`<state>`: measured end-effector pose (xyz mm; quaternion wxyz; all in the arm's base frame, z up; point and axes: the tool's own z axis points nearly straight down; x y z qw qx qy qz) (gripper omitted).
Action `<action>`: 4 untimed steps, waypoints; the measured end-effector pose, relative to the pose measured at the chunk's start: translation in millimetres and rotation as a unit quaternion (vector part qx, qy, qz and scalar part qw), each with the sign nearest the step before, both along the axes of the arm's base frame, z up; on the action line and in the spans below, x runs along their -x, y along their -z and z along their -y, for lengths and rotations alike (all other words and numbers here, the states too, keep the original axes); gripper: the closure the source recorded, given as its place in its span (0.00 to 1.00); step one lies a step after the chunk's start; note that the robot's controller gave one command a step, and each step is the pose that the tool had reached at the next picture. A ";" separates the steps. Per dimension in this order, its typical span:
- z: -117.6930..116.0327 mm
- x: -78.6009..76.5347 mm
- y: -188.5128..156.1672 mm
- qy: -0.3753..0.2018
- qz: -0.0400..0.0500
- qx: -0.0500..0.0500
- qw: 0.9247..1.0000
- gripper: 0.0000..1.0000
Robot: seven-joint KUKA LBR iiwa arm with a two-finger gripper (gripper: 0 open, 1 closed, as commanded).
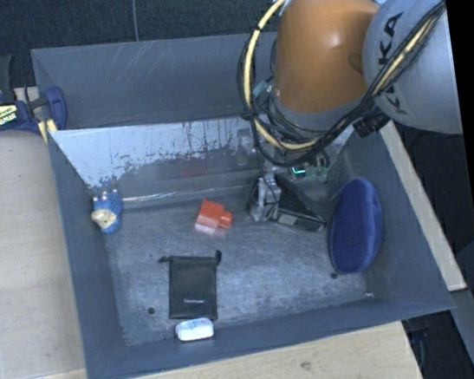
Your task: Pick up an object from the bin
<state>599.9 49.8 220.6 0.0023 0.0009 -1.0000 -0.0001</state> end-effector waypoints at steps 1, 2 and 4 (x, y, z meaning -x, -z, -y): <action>-67.2 39.6 78.3 -0.177 0.001 -0.001 0.984 0.00; -65.3 48.9 152.1 -0.418 0.002 -0.001 0.909 0.00; -69.0 31.2 -10.5 -0.387 0.009 0.000 0.922 1.00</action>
Offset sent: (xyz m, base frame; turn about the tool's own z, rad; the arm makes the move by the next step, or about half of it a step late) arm -0.0386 0.0657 -0.0766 -0.3544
